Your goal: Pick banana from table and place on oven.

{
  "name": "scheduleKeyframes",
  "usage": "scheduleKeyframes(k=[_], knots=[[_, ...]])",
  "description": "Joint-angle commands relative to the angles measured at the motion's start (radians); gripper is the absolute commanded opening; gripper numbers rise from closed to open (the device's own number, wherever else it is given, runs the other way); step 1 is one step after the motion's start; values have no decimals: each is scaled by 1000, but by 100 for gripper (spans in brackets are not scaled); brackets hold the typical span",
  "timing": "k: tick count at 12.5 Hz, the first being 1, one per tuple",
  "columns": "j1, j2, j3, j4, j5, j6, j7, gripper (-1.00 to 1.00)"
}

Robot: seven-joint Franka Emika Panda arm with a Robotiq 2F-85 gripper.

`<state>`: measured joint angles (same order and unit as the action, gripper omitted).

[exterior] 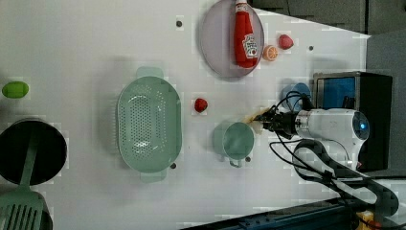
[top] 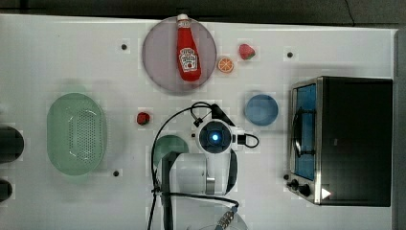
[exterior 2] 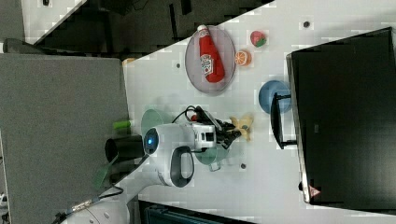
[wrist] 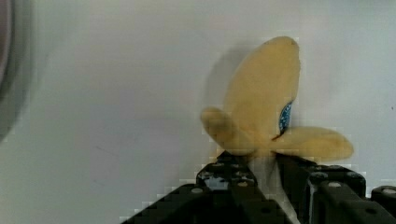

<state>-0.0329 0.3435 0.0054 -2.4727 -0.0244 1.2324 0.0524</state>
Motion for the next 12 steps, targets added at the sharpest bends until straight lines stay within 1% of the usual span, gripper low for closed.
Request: scheduleKeyframes(k=[1, 2, 4, 7, 10, 11, 12], knots=[[7, -155, -13, 30, 6, -53, 52, -58], [8, -217, -13, 45, 6, -114, 52, -58], [10, -348, -12, 99, 6, -317, 52, -58], [12, -498, -12, 242, 6, -679, 52, -58], [11, -558, -15, 432, 7, -997, 52, -58], [8, -559, -19, 498, 7, -1067, 52, -58], [5, -551, -29, 551, 7, -1103, 52, -58]])
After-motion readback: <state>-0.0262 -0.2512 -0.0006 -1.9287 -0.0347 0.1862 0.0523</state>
